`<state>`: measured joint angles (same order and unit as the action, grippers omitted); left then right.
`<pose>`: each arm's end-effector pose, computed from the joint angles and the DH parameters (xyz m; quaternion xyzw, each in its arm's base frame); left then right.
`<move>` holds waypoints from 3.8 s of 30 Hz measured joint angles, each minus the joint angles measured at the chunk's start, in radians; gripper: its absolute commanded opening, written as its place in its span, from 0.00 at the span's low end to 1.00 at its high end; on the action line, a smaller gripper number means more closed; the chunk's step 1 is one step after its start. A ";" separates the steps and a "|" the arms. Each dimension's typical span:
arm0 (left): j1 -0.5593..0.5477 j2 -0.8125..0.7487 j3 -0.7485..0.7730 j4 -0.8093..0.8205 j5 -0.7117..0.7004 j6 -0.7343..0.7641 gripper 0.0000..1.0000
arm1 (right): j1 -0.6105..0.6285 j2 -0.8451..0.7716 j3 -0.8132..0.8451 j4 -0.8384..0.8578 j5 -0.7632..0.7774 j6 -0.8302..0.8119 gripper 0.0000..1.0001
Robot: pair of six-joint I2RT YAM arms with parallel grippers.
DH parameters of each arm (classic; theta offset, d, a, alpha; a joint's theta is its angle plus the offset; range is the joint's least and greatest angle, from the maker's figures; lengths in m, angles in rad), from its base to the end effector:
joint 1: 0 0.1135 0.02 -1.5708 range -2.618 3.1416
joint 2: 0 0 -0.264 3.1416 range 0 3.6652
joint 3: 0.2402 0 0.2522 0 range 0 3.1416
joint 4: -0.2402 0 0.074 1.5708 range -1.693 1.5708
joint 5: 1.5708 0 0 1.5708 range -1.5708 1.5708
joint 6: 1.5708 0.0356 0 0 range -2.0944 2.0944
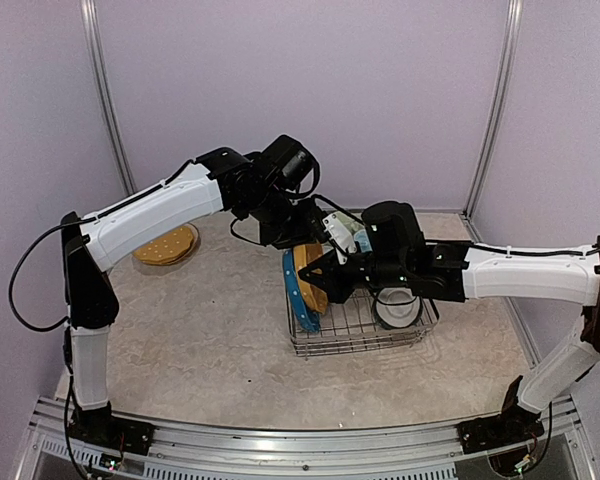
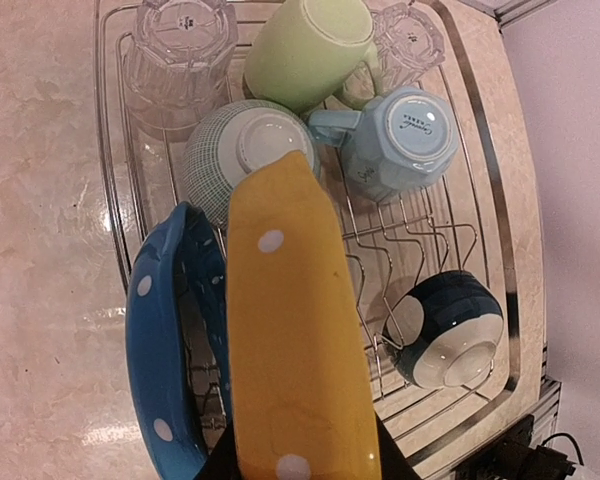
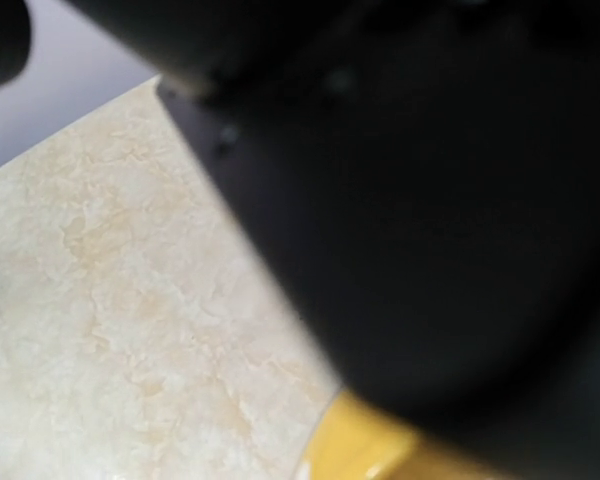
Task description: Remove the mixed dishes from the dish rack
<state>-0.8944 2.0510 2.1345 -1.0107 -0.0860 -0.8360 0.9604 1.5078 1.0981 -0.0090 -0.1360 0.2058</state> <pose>0.2820 -0.3465 0.3403 0.0141 0.9478 -0.2141 0.2359 0.1977 0.2910 0.2900 -0.3426 0.7642 0.3468 0.4223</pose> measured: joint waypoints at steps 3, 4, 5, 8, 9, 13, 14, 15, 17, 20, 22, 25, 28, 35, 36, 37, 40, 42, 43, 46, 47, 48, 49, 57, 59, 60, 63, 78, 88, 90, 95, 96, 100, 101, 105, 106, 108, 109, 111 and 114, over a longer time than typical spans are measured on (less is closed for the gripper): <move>0.000 0.001 0.004 -0.003 0.000 0.012 0.03 | 0.003 0.000 0.001 -0.002 0.015 -0.006 0.41; 0.001 0.002 0.007 -0.010 -0.001 0.019 0.01 | 0.003 -0.008 0.002 -0.003 0.031 -0.011 0.51; 0.003 0.003 0.013 -0.018 -0.001 0.032 0.00 | 0.003 -0.018 0.004 -0.003 0.039 -0.003 0.59; 0.008 0.003 0.018 -0.037 0.000 0.063 0.00 | 0.002 -0.076 0.007 -0.001 0.072 0.000 0.77; 0.009 0.003 0.018 -0.042 0.000 0.073 0.00 | 0.001 -0.101 0.008 -0.002 0.081 0.000 0.80; 0.010 0.003 0.027 -0.059 -0.001 0.090 0.00 | 0.000 -0.198 0.008 -0.003 0.151 -0.002 0.89; 0.010 0.003 0.028 -0.061 -0.001 0.092 0.00 | -0.001 -0.212 0.008 -0.004 0.169 0.000 0.90; 0.010 0.003 0.029 -0.063 0.000 0.095 0.00 | -0.004 -0.226 0.008 -0.007 0.195 0.000 0.90; 0.010 0.003 0.034 -0.071 0.001 0.100 0.00 | -0.015 -0.248 0.001 -0.016 0.238 0.002 0.91; 0.009 0.003 0.056 -0.090 -0.005 0.108 0.00 | -0.057 -0.269 -0.032 -0.032 0.291 0.014 0.91; 0.004 0.004 0.092 -0.114 -0.024 0.115 0.00 | -0.093 -0.277 -0.067 -0.050 0.313 0.026 0.92; -0.014 0.003 0.174 -0.151 -0.074 0.134 0.00 | -0.141 -0.283 -0.121 -0.069 0.332 0.049 0.92; -0.034 0.004 0.232 -0.171 -0.116 0.140 0.00 | -0.178 -0.295 -0.156 -0.094 0.340 0.068 0.92; -0.032 0.005 0.238 -0.190 -0.114 0.142 0.00 | -0.210 -0.328 -0.183 -0.098 0.339 0.087 0.92; -0.024 0.003 0.230 -0.182 -0.098 0.141 0.00 | -0.210 -0.328 -0.185 -0.097 0.339 0.088 0.92; -0.012 -0.013 0.192 -0.148 -0.072 0.141 0.00 | -0.211 -0.328 -0.187 -0.097 0.339 0.089 0.92; 0.045 -0.087 0.021 -0.031 0.057 0.127 0.00 | -0.211 -0.328 -0.196 -0.098 0.338 0.092 0.93; 0.097 -0.149 -0.101 0.050 0.142 0.110 0.00 | -0.212 -0.328 -0.198 -0.099 0.337 0.094 0.93; 0.127 -0.182 -0.157 0.088 0.188 0.099 0.00 | -0.214 -0.328 -0.198 -0.098 0.336 0.095 0.93; 0.222 -0.283 -0.291 0.200 0.307 0.047 0.00 | -0.217 -0.328 -0.198 -0.098 0.334 0.095 0.93; 0.246 -0.307 -0.313 0.224 0.334 0.033 0.00 | -0.218 -0.328 -0.198 -0.097 0.333 0.095 0.92; 0.277 -0.336 -0.336 0.255 0.367 0.018 0.00 | -0.219 -0.328 -0.198 -0.097 0.331 0.096 0.92; 0.306 -0.364 -0.356 0.287 0.398 0.003 0.00 | -0.220 -0.328 -0.198 -0.097 0.329 0.096 0.92; 0.489 -0.510 -0.593 0.612 0.631 -0.166 0.00 | -0.224 -0.308 -0.198 -0.097 0.311 0.101 0.92; 0.540 -0.531 -0.668 0.669 0.676 -0.204 0.00 | -0.224 -0.303 -0.198 -0.098 0.311 0.103 0.93; 0.569 -0.542 -0.704 0.690 0.689 -0.216 0.00 | -0.224 -0.301 -0.198 -0.098 0.312 0.103 0.93; 0.663 -0.578 -0.800 0.738 0.699 -0.234 0.00 | -0.226 -0.299 -0.198 -0.101 0.328 0.101 0.95; 1.052 -0.763 -1.161 1.012 0.560 -0.192 0.00 | -0.570 -0.236 -0.213 -0.200 0.423 0.019 1.00; 1.157 -0.570 -1.238 1.300 0.531 -0.233 0.00 | -0.689 -0.203 -0.252 -0.098 0.206 -0.047 1.00; 1.162 -0.515 -1.238 1.360 0.524 -0.238 0.00 | -0.689 -0.203 -0.257 -0.085 0.180 -0.056 1.00; 1.168 -0.371 -1.238 1.487 0.507 -0.259 0.00 | -0.690 -0.218 -0.262 -0.068 0.129 -0.061 1.00; 1.168 -0.342 -1.236 1.506 0.505 -0.262 0.00 | -0.690 -0.225 -0.263 -0.067 0.122 -0.061 1.00; 1.168 -0.232 -1.213 1.543 0.501 -0.267 0.00 | -0.690 -0.242 -0.264 -0.058 0.103 -0.060 1.00; 1.168 -0.211 -1.208 1.555 0.501 -0.271 0.00 | -0.690 -0.243 -0.264 -0.054 0.098 -0.060 1.00; 1.168 -0.173 -1.184 1.587 0.504 -0.275 0.05 | -0.690 -0.243 -0.264 -0.050 0.082 -0.056 1.00; 1.168 -0.166 -1.177 1.588 0.504 -0.275 0.09 | -0.690 -0.243 -0.264 -0.048 0.079 -0.055 1.00; 1.168 -0.157 -1.171 1.587 0.504 -0.275 0.17 | -0.690 -0.243 -0.265 -0.046 0.072 -0.055 1.00; 1.168 -0.151 -1.164 1.584 0.504 -0.277 0.21 | -0.690 -0.243 -0.265 -0.046 0.070 -0.054 1.00; 1.168 -0.142 -1.150 1.567 0.503 -0.278 0.29 | -0.690 -0.243 -0.265 -0.045 0.067 -0.051 1.00; 1.167 -0.141 -1.125 1.514 0.497 -0.268 0.38 | -0.690 -0.243 -0.265 -0.046 0.061 -0.047 1.00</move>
<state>0.2722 1.9102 1.0092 0.5030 0.4110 -1.1042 0.2707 1.2648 0.8333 -0.0547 -0.0753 0.1593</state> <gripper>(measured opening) 0.303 0.997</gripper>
